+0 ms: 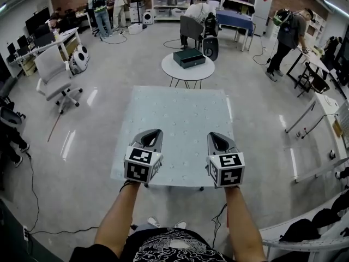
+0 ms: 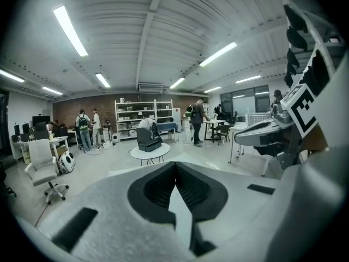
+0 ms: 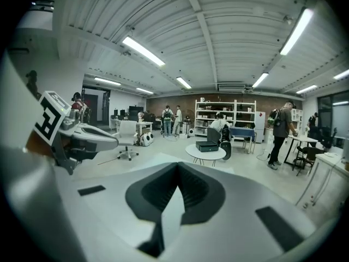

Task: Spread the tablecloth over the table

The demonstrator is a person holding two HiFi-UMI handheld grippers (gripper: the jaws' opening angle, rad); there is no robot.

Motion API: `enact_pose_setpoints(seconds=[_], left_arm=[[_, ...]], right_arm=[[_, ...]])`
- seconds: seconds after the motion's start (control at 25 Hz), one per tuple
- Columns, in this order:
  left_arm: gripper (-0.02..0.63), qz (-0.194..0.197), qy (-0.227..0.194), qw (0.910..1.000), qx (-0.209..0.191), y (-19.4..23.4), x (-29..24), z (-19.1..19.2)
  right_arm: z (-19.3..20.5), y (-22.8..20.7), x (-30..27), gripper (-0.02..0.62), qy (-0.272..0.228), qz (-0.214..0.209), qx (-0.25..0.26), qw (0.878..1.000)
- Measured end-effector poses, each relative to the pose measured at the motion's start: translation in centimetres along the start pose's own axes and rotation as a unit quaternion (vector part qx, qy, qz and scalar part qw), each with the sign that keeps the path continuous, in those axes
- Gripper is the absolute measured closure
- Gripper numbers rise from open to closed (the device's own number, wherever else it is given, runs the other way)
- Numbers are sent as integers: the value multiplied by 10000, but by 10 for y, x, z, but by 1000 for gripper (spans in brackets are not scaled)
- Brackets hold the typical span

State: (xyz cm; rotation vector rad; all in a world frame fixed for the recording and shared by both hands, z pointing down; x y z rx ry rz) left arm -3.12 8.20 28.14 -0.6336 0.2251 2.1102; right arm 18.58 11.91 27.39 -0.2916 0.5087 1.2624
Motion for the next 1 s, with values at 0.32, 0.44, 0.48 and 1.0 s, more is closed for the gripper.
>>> enact_pose_setpoints(seconds=[0.32,0.44,0.48,1.0], left_arm=[[604,315,55,9994,123,16,11,11],[604,419,-31,9990,136,16,17,11],[604,424,-57,9990,102,16,18,11],[604,460,-94,9988,107,24,33,19]], right_arm=[[0,18,0,591,53,89,-73,9999],[0,22,5,591,47,178,-99,9998],[0,24,6,591,40,201,-95,9997],[2,40,16,591,-6,292,-60,9996]])
Point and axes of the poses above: the fingertips, and each gripper's own axes: x backward along the fingers, y to its left, z out of its underside, the point moved 6 cm from there along x, backward along the fingers, and after that the axes turned 13 degrees about y, right-handed, at the moved point
